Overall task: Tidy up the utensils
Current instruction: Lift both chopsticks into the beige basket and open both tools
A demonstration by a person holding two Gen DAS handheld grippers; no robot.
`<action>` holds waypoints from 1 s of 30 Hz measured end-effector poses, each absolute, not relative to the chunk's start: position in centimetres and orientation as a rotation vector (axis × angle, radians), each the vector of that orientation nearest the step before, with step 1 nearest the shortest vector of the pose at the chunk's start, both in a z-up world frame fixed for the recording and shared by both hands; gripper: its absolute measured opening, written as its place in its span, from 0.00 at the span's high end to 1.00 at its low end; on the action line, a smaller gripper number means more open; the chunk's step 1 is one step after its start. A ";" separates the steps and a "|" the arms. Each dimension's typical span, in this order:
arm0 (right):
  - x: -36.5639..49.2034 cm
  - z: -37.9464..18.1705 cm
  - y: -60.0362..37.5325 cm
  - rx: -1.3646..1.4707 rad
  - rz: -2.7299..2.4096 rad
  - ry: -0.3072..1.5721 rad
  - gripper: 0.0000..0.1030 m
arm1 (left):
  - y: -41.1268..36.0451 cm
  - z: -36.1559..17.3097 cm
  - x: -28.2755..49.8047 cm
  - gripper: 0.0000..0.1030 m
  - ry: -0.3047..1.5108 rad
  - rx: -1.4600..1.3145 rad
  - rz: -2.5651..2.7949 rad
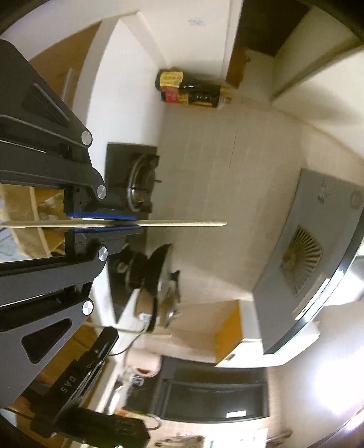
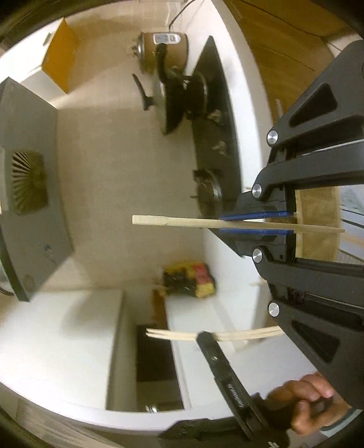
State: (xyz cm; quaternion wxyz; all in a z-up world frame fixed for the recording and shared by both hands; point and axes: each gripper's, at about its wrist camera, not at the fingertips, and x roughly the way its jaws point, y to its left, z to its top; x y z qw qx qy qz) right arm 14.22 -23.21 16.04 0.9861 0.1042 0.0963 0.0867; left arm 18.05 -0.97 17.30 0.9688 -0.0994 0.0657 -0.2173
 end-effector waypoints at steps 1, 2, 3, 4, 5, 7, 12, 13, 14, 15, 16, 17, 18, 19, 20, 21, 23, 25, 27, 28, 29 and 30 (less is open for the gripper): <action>14.7 15.9 -23.5 0.215 0.156 0.167 0.96 | -1.0 17.0 18.8 0.98 0.125 -0.214 -0.426; 15.2 15.7 -23.7 0.221 0.149 0.152 0.96 | -0.9 16.8 19.0 0.98 0.120 -0.220 -0.418; 15.8 15.4 -24.0 0.225 0.140 0.141 0.96 | -0.7 16.5 19.5 0.98 0.116 -0.224 -0.408; 16.5 15.2 -24.2 0.226 0.128 0.126 0.96 | -0.6 16.3 19.9 0.98 0.112 -0.228 -0.402; 16.9 15.0 -24.4 0.227 0.120 0.113 0.96 | -0.5 15.9 20.6 0.98 0.112 -0.236 -0.397; 17.7 14.5 -24.6 0.229 0.100 0.094 0.96 | -0.3 15.3 21.5 0.98 0.105 -0.248 -0.385; 19.9 13.4 -24.6 0.215 0.073 0.078 0.96 | -0.2 14.1 23.2 0.98 0.100 -0.259 -0.381; 20.1 13.3 -24.4 0.208 0.074 0.077 0.96 | -0.4 13.8 23.5 0.98 0.096 -0.253 -0.376; 20.4 13.2 -24.2 0.200 0.072 0.073 0.96 | -0.4 13.6 23.8 0.98 0.093 -0.251 -0.373; 20.6 13.0 -24.0 0.196 0.070 0.068 0.96 | -0.4 13.4 23.9 0.98 0.090 -0.251 -0.371; 20.9 12.8 -23.8 0.192 0.072 0.063 0.96 | -0.5 13.3 24.2 0.98 0.087 -0.252 -0.372; 21.2 12.6 -23.6 0.190 0.077 0.066 0.96 | -0.4 13.1 24.4 0.98 0.088 -0.256 -0.374; 21.6 12.3 -23.4 0.185 0.077 0.066 0.96 | -0.4 12.9 24.6 0.98 0.087 -0.261 -0.373; 21.7 12.1 -23.2 0.179 0.076 0.066 0.96 | -0.4 12.7 24.7 0.98 0.083 -0.262 -0.373; 22.0 11.9 -23.0 0.169 0.074 0.067 0.96 | -0.5 12.6 24.8 0.98 0.082 -0.260 -0.373; 22.1 11.6 -22.9 0.160 0.073 0.069 0.96 | -0.5 12.6 24.8 0.98 0.083 -0.259 -0.372; 22.5 11.0 -22.8 0.150 0.070 0.079 0.96 | -0.6 12.2 25.1 0.98 0.086 -0.250 -0.369; 22.8 10.4 -22.8 0.146 0.066 0.089 0.96 | -0.7 11.8 25.3 0.98 0.091 -0.248 -0.369; 23.1 9.9 -22.9 0.152 0.071 0.108 0.96 | -0.7 11.3 25.6 0.98 0.098 -0.246 -0.372; 23.3 9.7 -23.0 0.156 0.077 0.118 0.96 | -0.8 11.1 25.6 0.98 0.100 -0.243 -0.372; 23.5 9.5 -23.0 0.160 0.082 0.132 0.96 | -0.8 10.8 25.7 0.98 0.103 -0.236 -0.371; 23.6 9.3 -23.1 0.162 0.086 0.144 0.96 | -0.9 10.6 25.7 0.98 0.106 -0.230 -0.373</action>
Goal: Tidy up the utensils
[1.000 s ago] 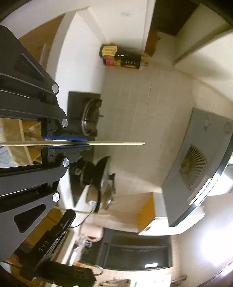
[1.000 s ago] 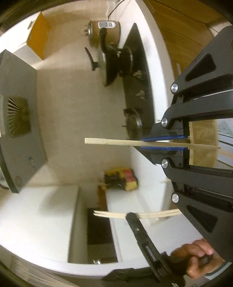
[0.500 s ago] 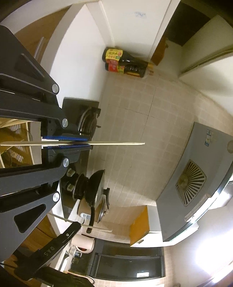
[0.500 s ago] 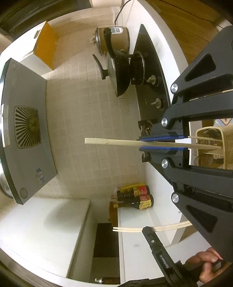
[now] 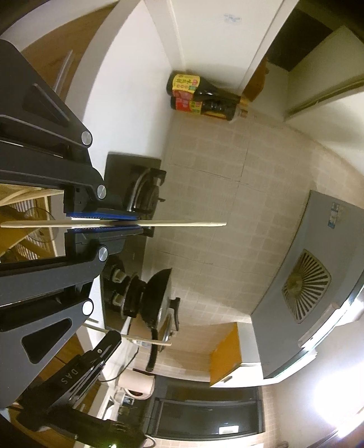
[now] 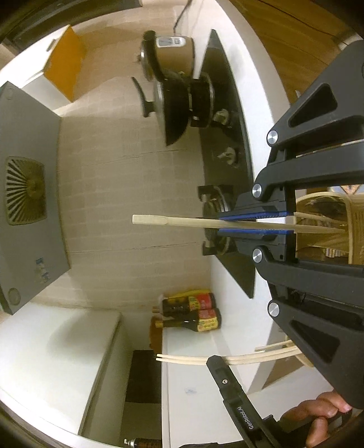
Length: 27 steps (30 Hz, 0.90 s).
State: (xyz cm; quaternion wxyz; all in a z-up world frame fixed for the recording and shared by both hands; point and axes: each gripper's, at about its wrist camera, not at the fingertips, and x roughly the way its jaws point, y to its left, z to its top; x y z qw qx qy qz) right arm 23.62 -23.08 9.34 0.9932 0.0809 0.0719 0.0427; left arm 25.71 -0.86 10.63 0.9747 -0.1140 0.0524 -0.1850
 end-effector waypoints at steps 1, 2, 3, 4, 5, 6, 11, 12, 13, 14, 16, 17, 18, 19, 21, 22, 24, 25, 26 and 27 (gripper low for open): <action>23.6 9.1 -23.2 0.166 0.091 0.158 0.95 | -0.9 10.5 25.7 0.98 0.108 -0.226 -0.375; 23.6 8.9 -23.2 0.173 0.099 0.170 0.95 | -0.8 10.3 25.7 0.97 0.114 -0.224 -0.383; 23.5 8.8 -23.3 0.177 0.107 0.189 0.95 | -0.7 10.2 25.6 0.97 0.122 -0.221 -0.393; 23.4 8.6 -23.4 0.180 0.117 0.211 0.95 | -0.6 10.1 25.5 0.97 0.130 -0.220 -0.401; 23.2 8.4 -23.5 0.186 0.129 0.227 0.94 | -0.4 9.9 25.3 0.97 0.140 -0.223 -0.410; 23.0 8.2 -23.7 0.195 0.146 0.250 0.93 | -0.1 9.8 25.1 0.95 0.153 -0.228 -0.423; 21.0 7.5 -24.4 0.233 0.193 0.328 0.68 | 1.2 9.7 23.3 0.62 0.192 -0.248 -0.466; 20.0 7.4 -24.6 0.232 0.193 0.335 0.62 | 1.5 9.7 22.9 0.62 0.204 -0.247 -0.477; 19.5 7.4 -24.6 0.229 0.193 0.340 0.47 | 1.7 9.7 22.5 0.58 0.216 -0.246 -0.487; 18.5 7.4 -24.7 0.227 0.194 0.343 0.42 | 2.0 9.8 21.8 0.54 0.228 -0.244 -0.499; 16.8 7.4 -24.7 0.217 0.199 0.350 0.42 | 2.5 10.2 20.2 0.51 0.230 -0.235 -0.507; 16.1 7.5 -24.6 0.210 0.201 0.356 0.42 | 2.7 10.3 19.6 0.47 0.230 -0.229 -0.508; 15.5 7.5 -24.5 0.207 0.204 0.360 0.42 | 2.9 10.6 18.7 0.46 0.230 -0.222 -0.510; 14.6 7.6 -24.4 0.204 0.205 0.363 0.42 | 3.0 10.8 18.1 0.43 0.228 -0.218 -0.511; 13.1 7.9 -24.2 0.192 0.211 0.368 0.42 | 3.3 11.4 16.3 0.41 0.220 -0.207 -0.507; 12.6 8.1 -24.1 0.188 0.212 0.367 0.42 | 3.3 11.5 15.4 0.41 0.209 -0.201 -0.497; 11.2 8.5 -23.8 0.181 0.213 0.356 0.41 | 3.4 11.8 13.0 0.36 0.161 -0.175 -0.453; 10.5 8.6 -23.6 0.175 0.214 0.354 0.39 | 3.3 11.7 11.9 0.33 0.143 -0.165 -0.434; 9.9 8.7 -23.4 0.168 0.216 0.355 0.38 | 3.2 11.6 11.2 0.32 0.136 -0.160 -0.427; 9.5 8.8 -23.2 0.162 0.218 0.355 0.37 | 2.9 11.2 10.3 0.32 0.133 -0.151 -0.420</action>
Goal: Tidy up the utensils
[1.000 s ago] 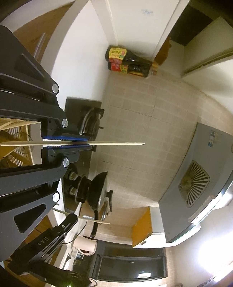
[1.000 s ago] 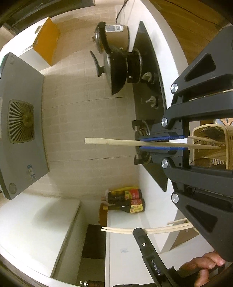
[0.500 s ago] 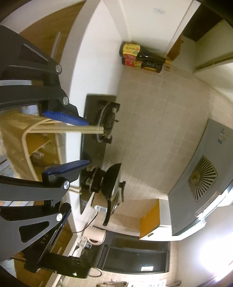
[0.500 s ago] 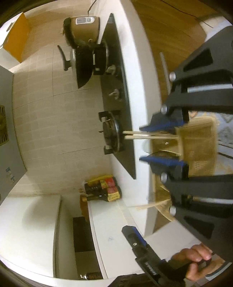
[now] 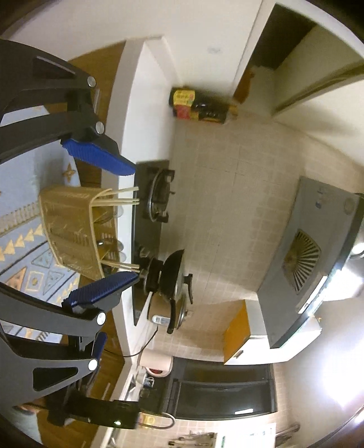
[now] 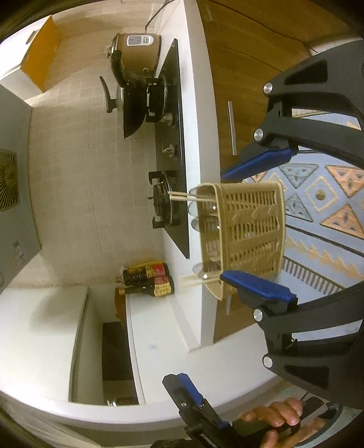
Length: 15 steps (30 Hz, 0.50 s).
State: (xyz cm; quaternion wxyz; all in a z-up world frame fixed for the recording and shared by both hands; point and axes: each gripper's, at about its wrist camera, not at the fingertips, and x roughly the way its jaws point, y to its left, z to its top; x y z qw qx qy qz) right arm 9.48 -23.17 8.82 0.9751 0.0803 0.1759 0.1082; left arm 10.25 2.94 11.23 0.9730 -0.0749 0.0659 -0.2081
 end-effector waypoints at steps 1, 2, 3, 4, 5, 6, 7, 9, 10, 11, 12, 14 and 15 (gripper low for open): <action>8.8 8.8 -22.8 0.150 0.216 0.353 0.36 | 2.7 11.0 9.7 0.32 0.133 -0.145 -0.415; 8.3 8.8 -22.6 0.141 0.215 0.352 0.34 | 2.3 10.4 9.0 0.32 0.133 -0.135 -0.404; 7.8 8.7 -22.4 0.135 0.216 0.351 0.33 | 1.8 9.9 8.2 0.31 0.129 -0.120 -0.387; 7.1 8.5 -22.1 0.132 0.215 0.352 0.30 | 1.5 9.5 7.7 0.29 0.125 -0.108 -0.371; 6.7 8.3 -22.0 0.131 0.212 0.351 0.27 | 1.0 8.8 7.0 0.27 0.114 -0.096 -0.343; 6.3 8.2 -21.9 0.133 0.207 0.351 0.25 | 0.7 8.3 6.5 0.27 0.105 -0.090 -0.316; 5.9 7.8 -21.8 0.136 0.199 0.347 0.20 | 0.2 7.5 5.9 0.25 0.085 -0.073 -0.266; 5.0 6.8 -21.7 0.141 0.158 0.325 0.14 | -0.6 6.4 5.4 0.21 0.065 -0.049 -0.198; 4.7 6.4 -21.6 0.140 0.135 0.314 0.11 | -0.8 5.8 5.3 0.21 0.065 -0.045 -0.179; 4.8 6.2 -21.6 0.138 0.122 0.307 0.09 | -1.0 5.4 5.3 0.21 0.067 -0.040 -0.174; 4.8 5.8 -21.6 0.132 0.103 0.299 0.08 | -1.3 5.0 5.4 0.21 0.072 -0.031 -0.169; 5.1 5.0 -21.5 0.121 0.063 0.293 0.08 | -2.0 4.2 5.6 0.21 0.072 0.000 -0.150; 5.5 4.5 -21.5 0.108 0.042 0.294 0.08 | -2.2 4.1 5.7 0.21 0.072 0.010 -0.143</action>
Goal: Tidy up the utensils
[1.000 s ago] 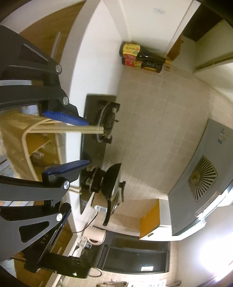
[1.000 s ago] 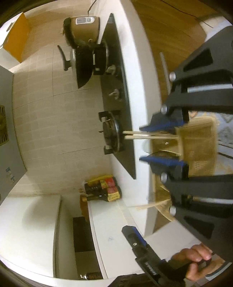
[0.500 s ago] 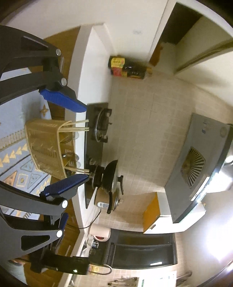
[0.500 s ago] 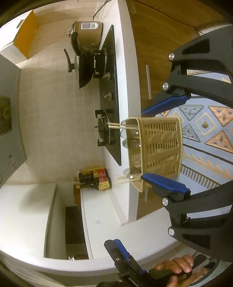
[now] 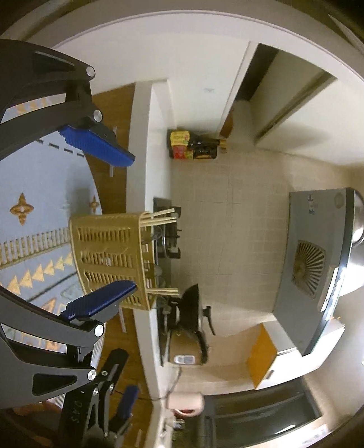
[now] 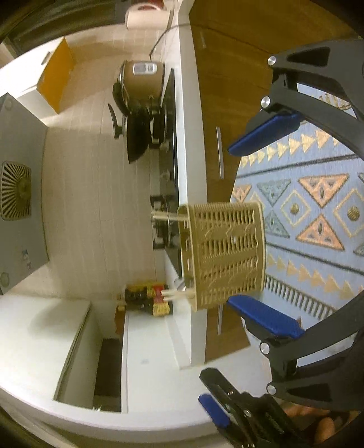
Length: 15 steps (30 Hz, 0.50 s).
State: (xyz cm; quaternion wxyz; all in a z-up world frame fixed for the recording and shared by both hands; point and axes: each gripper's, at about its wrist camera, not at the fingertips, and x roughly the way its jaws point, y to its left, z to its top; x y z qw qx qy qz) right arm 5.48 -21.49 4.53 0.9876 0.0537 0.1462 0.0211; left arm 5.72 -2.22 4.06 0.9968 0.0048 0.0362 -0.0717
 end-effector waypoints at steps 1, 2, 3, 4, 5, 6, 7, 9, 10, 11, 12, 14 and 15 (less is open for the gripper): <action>5.7 4.3 -21.4 0.097 0.032 0.299 0.08 | -2.3 3.8 6.0 0.21 0.081 0.008 -0.145; 6.0 3.9 -21.4 0.084 0.023 0.307 0.08 | -2.2 3.6 6.2 0.21 0.088 0.001 -0.148; 6.1 3.6 -21.3 0.073 0.015 0.313 0.08 | -2.1 3.3 6.4 0.21 0.095 -0.009 -0.147; 6.3 3.2 -21.3 0.065 0.005 0.322 0.08 | -1.9 2.8 6.7 0.21 0.109 -0.022 -0.147; 6.5 2.9 -21.2 0.062 0.003 0.330 0.08 | -1.9 2.5 6.9 0.21 0.121 -0.027 -0.149; 6.6 2.9 -21.1 0.062 0.004 0.337 0.08 | -1.9 2.2 7.2 0.21 0.137 -0.027 -0.152; 6.7 2.7 -20.9 0.063 0.009 0.343 0.08 | -2.0 2.0 7.3 0.21 0.147 -0.021 -0.152; 6.6 2.5 -20.4 0.048 0.000 0.340 0.08 | -2.3 1.9 7.1 0.21 0.143 0.000 -0.134; 6.6 2.5 -20.0 0.037 -0.001 0.341 0.08 | -2.3 1.8 7.0 0.19 0.141 0.005 -0.127; 6.6 2.4 -19.9 0.031 0.005 0.345 0.08 | -2.3 1.8 7.0 0.18 0.146 0.002 -0.124; 6.6 2.3 -19.7 0.026 0.011 0.350 0.08 | -2.2 1.6 7.1 0.17 0.156 -0.005 -0.125; 6.7 2.3 -19.5 0.022 0.016 0.360 0.08 | -2.0 1.4 7.5 0.17 0.179 -0.017 -0.127; 6.8 2.2 -19.5 0.024 0.021 0.367 0.08 | -2.1 1.3 7.5 0.17 0.186 -0.016 -0.124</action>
